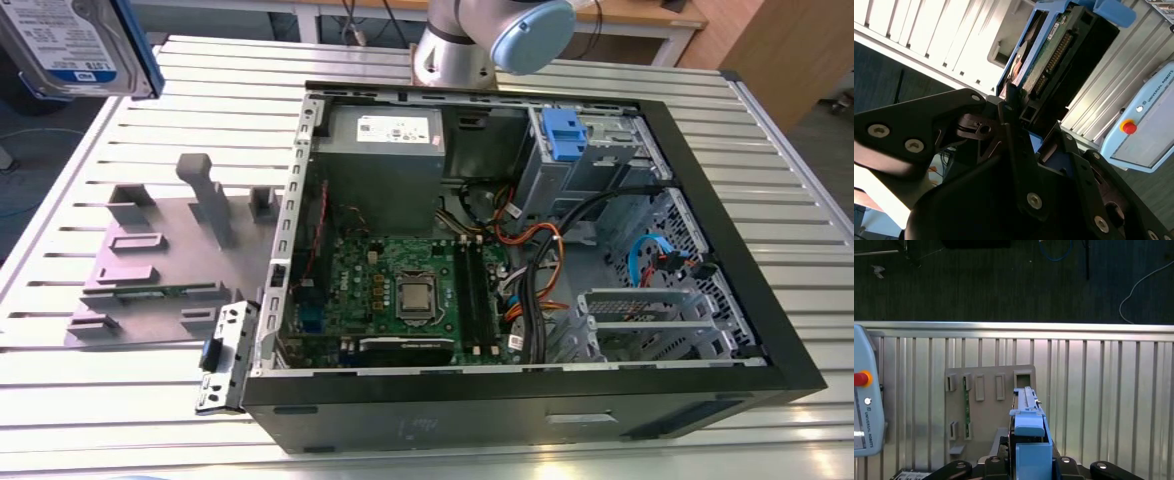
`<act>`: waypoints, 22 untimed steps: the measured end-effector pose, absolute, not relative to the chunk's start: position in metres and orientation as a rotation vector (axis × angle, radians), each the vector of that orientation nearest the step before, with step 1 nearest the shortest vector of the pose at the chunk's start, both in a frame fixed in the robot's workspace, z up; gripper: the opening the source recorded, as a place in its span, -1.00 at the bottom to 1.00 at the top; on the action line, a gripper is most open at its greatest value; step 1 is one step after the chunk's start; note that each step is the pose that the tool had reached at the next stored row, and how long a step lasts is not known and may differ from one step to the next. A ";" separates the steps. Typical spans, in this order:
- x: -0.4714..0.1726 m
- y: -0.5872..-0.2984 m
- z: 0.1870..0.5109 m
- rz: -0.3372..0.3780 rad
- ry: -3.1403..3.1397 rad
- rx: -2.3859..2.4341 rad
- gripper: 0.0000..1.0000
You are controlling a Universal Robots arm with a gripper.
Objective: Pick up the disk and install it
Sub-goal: 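Pick up the disk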
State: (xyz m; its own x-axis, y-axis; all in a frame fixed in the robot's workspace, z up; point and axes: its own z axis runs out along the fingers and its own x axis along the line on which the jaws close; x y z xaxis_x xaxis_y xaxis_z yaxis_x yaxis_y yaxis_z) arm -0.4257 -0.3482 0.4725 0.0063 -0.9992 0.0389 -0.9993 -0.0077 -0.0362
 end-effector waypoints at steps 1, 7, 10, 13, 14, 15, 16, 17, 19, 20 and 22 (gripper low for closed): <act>-0.426 -0.348 0.473 0.083 -2.212 2.227 -0.27; -0.426 -0.348 0.476 0.083 -2.212 2.227 -0.27; -0.426 -0.348 0.478 0.083 -2.212 2.227 -0.27; -0.426 -0.348 0.480 0.083 -2.212 2.227 -0.27; -0.426 -0.348 0.480 0.083 -2.212 2.227 -0.27; -0.426 -0.348 0.481 0.083 -2.212 2.227 -0.27; -0.426 -0.348 0.482 0.083 -2.212 2.227 -0.27; -0.426 -0.348 0.482 0.083 -2.212 2.227 -0.27; -0.426 -0.348 0.483 0.083 -2.212 2.227 -0.27; -0.426 -0.348 0.484 0.083 -2.212 2.227 -0.27; -0.426 -0.348 0.485 0.083 -2.212 2.227 -0.27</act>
